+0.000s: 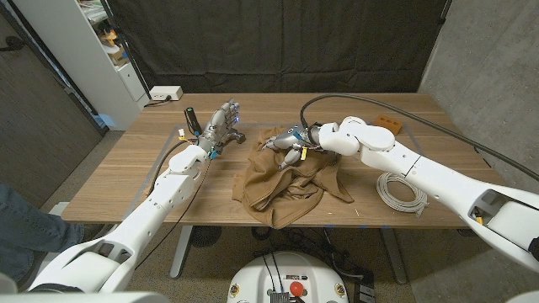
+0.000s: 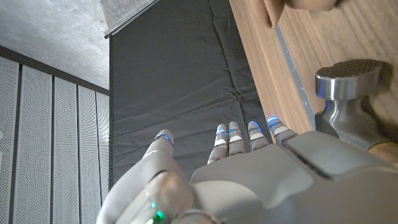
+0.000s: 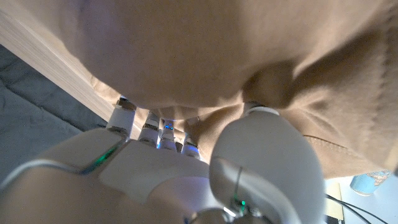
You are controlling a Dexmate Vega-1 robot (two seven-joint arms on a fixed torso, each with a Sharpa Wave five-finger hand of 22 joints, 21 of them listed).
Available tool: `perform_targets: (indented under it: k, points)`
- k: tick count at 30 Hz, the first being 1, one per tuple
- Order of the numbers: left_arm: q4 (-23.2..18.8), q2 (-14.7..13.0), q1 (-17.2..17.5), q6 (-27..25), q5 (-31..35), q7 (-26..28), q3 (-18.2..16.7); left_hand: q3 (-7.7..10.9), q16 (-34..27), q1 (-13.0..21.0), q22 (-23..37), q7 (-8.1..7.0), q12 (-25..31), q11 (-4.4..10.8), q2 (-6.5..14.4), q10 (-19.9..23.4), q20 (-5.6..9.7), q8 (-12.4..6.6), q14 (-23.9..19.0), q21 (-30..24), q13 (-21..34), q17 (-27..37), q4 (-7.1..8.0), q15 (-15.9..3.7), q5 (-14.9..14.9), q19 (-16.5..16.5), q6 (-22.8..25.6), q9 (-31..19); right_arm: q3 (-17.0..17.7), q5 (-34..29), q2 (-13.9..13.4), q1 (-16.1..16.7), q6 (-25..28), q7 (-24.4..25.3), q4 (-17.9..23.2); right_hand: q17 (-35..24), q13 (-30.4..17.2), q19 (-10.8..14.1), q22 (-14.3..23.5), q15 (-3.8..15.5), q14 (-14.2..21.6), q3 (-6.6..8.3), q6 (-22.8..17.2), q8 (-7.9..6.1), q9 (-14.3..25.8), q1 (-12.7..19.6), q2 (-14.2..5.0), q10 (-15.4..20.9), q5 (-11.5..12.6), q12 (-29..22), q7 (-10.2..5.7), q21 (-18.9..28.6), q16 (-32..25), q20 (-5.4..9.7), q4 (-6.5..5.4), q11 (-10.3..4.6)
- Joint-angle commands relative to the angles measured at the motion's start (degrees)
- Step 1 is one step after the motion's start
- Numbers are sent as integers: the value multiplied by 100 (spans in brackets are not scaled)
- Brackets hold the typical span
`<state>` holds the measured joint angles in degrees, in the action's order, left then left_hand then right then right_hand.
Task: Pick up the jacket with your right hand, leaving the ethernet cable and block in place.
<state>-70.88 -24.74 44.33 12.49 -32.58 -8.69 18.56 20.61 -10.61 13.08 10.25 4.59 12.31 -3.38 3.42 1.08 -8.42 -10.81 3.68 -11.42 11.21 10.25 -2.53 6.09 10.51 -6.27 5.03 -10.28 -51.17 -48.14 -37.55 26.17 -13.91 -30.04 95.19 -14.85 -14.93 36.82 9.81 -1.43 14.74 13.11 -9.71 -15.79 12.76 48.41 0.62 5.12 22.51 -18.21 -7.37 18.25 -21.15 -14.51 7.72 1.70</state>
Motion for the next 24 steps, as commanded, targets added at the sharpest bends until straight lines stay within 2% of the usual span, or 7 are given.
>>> perform_targets:
  k: [1, 4, 8, 11, 15, 21, 24]
  points:
    - [131, 52, -69, 28, -27, -57, 9, -1, -35, -6, 29, 17, 13, -25, 31, 9, -68, -21, -30, -26, 6, 29, -37, 21, 1, -2, 47, -8, 23, -83, 22, 130, -189, 746, -282, -219, -109, 1687, 50, 291, 542, 89, -487, -208, 114, 445, -202, 361, -132, -154, -117, 116, -327, 1111, 90, -130]
    - [150, 59, -80, 40, -22, -63, 14, -2, -34, -8, 29, 16, 13, -27, 31, 8, -74, -22, -30, -26, 6, 29, -39, 27, 1, -4, 51, -8, 71, -97, -1, 195, -270, 1102, -328, -536, -246, 2061, 78, 531, 1044, 94, -1047, -463, 273, 833, -405, 742, -341, -327, -182, 222, -748, 1459, 114, -286]
    - [148, 61, -79, 48, -18, -53, 13, -4, -35, -11, 29, 19, 11, -18, 32, 7, -75, -22, -33, -27, 7, 30, -41, 21, 1, 1, 55, -9, 126, -89, -22, 261, -348, 1437, -355, -916, -438, 2447, 121, 764, 1548, 130, -1596, -759, 487, 1268, -597, 1147, -564, -575, -259, 410, -1173, 1767, 162, -479]
    - [139, 60, -75, 41, -25, -52, 10, -4, -35, -12, 29, 17, 13, -21, 32, 11, -74, -21, -33, -27, 7, 30, -42, 24, 1, 1, 55, -9, 156, -56, -23, 290, -382, 1573, -371, -1173, -578, 2613, 141, 902, 1684, 145, -1851, -933, 640, 1479, -693, 1308, -731, -713, -303, 525, -1357, 1956, 158, -563]
    - [126, 56, -66, 43, -24, -52, 10, -5, -34, -14, 29, 17, 11, -13, 32, 10, -76, -21, -34, -27, 7, 30, -44, 21, 1, 3, 58, -10, 176, -41, -20, 317, -412, 1710, -387, -1435, -759, 2720, 172, 1051, 1895, 170, -2313, -1237, 852, 1692, -766, 1541, -918, -906, -307, 656, -1514, 2123, 151, -675]
    - [106, 53, -54, 40, -30, -47, 5, -7, -34, -17, 29, 18, 12, -24, 33, 13, -83, -19, -33, -27, 7, 31, -47, 25, 1, 3, 60, -10, 185, -37, 3, 363, -515, 2023, -471, -1700, -943, 2854, 201, 1206, 2130, 243, -2615, -1500, 1074, 1962, -857, 1773, -1063, -1101, -288, 819, -1656, 2306, 180, -749]
    - [93, 44, -43, 31, -41, -50, -2, -8, -34, -18, 29, 12, 13, -17, 33, 16, -83, -20, -36, -27, 7, 31, -49, 19, 1, 5, 63, -10, 184, -41, 18, 386, -609, 2255, -551, -1898, -1106, 2873, 230, 1280, 2262, 307, -2861, -1732, 1274, 2197, -874, 1938, -1156, -1261, -324, 944, -1701, 2380, 200, -814]
